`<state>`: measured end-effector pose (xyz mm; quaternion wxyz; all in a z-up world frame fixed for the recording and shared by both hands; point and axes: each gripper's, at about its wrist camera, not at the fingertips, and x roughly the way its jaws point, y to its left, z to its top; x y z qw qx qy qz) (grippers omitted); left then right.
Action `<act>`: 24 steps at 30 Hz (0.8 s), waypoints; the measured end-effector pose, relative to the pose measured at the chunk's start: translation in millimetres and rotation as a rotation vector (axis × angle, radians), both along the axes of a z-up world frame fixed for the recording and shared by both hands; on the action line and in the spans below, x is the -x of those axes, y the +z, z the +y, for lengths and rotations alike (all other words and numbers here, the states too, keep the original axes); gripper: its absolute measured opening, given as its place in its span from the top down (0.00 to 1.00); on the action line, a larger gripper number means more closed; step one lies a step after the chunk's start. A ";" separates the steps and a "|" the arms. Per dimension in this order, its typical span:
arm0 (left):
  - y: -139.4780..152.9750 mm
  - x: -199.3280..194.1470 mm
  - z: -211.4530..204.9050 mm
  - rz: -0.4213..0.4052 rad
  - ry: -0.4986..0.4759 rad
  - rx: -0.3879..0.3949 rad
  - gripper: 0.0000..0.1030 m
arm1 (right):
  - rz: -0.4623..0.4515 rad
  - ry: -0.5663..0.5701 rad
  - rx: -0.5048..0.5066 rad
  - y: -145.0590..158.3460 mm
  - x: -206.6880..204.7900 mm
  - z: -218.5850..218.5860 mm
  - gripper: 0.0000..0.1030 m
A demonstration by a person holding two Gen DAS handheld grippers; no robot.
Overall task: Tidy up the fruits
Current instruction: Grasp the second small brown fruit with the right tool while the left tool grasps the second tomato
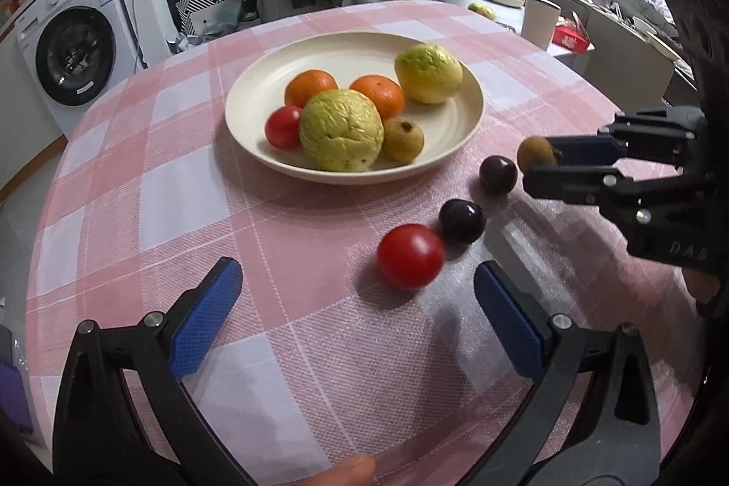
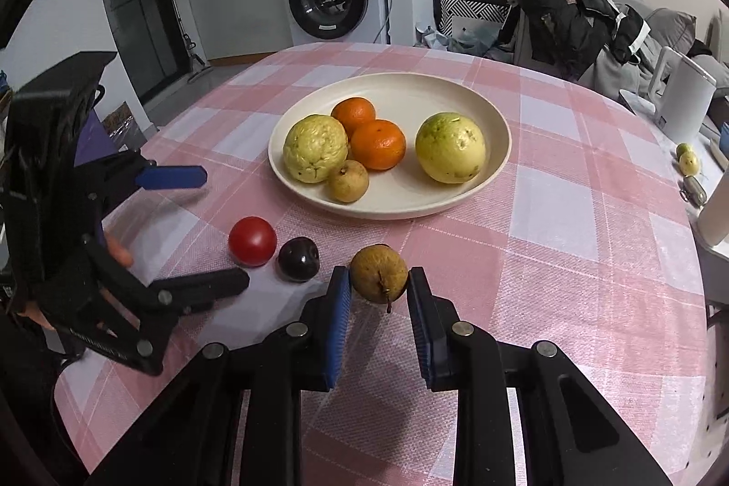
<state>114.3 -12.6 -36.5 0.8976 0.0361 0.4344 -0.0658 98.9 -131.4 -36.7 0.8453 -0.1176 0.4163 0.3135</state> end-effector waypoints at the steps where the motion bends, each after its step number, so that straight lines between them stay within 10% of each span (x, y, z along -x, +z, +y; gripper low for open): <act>1: -0.8 -0.1 -0.4 0.004 -0.002 0.002 0.11 | -0.001 -0.002 -0.001 0.2 -0.5 -0.4 0.75; 16: -6.7 -5.6 -1.4 0.028 -0.072 0.128 0.73 | -0.003 -0.002 -0.003 0.9 -2.3 -1.5 0.75; 24: -4.0 -4.5 -1.2 0.014 -0.078 0.133 0.73 | -0.005 -0.011 -0.008 -0.2 -3.5 -3.4 0.75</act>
